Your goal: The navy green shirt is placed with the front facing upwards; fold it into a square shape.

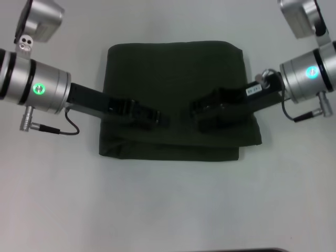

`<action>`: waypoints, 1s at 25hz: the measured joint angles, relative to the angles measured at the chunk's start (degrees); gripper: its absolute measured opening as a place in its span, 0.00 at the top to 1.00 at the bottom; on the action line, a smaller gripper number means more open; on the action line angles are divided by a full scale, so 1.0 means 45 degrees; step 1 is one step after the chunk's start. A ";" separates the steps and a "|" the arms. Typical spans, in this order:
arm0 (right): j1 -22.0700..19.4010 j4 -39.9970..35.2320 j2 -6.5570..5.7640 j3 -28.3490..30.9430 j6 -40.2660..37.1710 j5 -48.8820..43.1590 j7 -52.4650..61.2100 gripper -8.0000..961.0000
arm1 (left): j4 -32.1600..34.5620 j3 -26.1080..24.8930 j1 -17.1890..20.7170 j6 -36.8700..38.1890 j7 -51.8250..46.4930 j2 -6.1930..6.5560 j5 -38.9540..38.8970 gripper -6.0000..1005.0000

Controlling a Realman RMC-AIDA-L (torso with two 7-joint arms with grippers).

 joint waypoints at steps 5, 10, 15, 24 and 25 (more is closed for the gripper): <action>-0.0179 0.0158 -0.0171 -0.0040 0.0086 -0.0675 -0.0014 0.24 | 0.0002 -0.0115 0.0124 -0.0561 -0.0534 0.0283 0.0557 0.37; -0.0536 0.0133 -0.0518 0.0100 -0.0005 -0.1283 0.0078 0.24 | -0.0084 -0.0231 0.0321 -0.0937 -0.0852 0.0766 0.0692 0.37; -0.0966 0.0048 -0.0949 0.0128 -0.0420 -0.1299 0.0122 0.24 | -0.0014 -0.0316 0.0516 -0.0862 -0.1013 0.1070 0.0818 0.38; -0.1607 -0.2183 -0.1090 0.2780 -0.3342 -0.0117 -0.0559 0.24 | 0.2824 -0.2418 0.1574 0.1797 -0.0726 0.1126 0.0751 0.38; -0.1627 -0.2332 -0.1121 0.3242 -0.3539 0.0322 -0.1021 0.24 | 0.3335 -0.3065 0.1707 0.2473 -0.0164 0.1071 0.0549 0.38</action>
